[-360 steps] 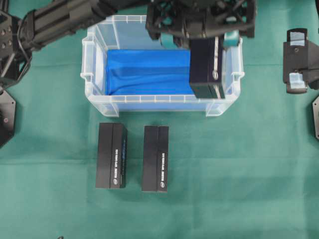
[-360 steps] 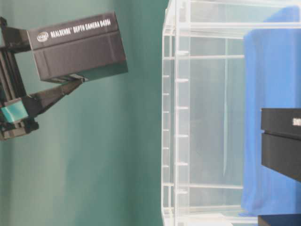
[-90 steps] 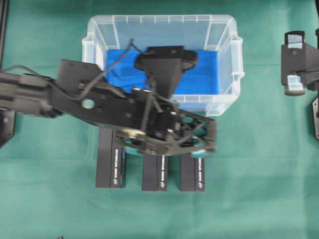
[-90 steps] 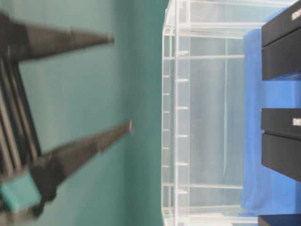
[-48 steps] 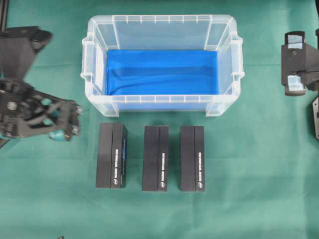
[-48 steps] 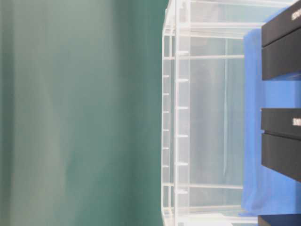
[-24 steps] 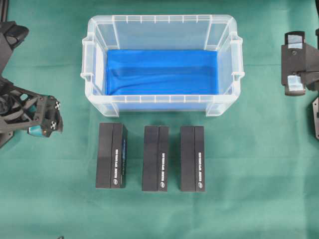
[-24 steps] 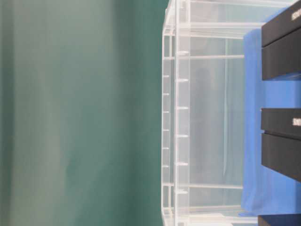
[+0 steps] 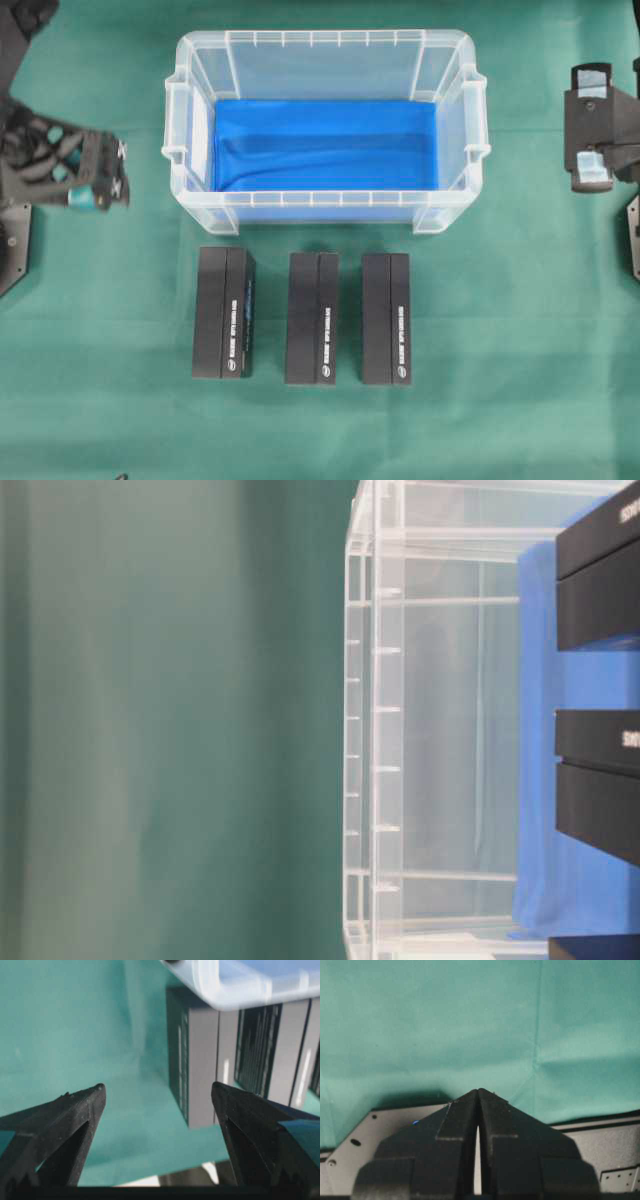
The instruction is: Take the box out of the case with the left arm.
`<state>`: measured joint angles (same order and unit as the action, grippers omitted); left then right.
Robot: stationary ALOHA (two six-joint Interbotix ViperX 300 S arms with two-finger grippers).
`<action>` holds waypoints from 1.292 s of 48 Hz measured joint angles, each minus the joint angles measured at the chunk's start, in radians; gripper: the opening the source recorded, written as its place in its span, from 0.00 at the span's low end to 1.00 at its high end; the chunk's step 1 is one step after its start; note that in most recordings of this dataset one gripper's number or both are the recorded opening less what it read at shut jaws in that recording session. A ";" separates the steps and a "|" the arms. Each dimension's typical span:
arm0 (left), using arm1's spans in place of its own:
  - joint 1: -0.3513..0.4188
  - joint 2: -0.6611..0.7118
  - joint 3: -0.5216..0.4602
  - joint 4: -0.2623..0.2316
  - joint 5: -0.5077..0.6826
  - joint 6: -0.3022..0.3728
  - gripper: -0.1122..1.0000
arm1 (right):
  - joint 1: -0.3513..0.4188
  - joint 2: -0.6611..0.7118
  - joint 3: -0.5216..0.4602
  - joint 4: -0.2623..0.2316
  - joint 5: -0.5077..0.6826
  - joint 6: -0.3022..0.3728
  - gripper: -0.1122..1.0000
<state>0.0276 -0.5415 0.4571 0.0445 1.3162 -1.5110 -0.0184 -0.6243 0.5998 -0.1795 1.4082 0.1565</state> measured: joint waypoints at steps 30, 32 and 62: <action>0.321 0.014 -0.011 -0.032 0.086 0.295 0.91 | 0.000 0.000 0.000 0.000 0.000 0.003 0.10; 0.324 0.014 -0.012 -0.031 0.086 0.295 0.91 | 0.000 0.000 0.000 0.000 0.000 0.002 0.10; 0.325 0.015 -0.012 -0.031 0.087 0.295 0.91 | 0.000 0.000 0.000 -0.002 0.000 0.003 0.10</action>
<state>0.3528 -0.5262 0.4449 0.0138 1.4036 -1.2164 -0.0184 -0.6243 0.5998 -0.1810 1.4082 0.1595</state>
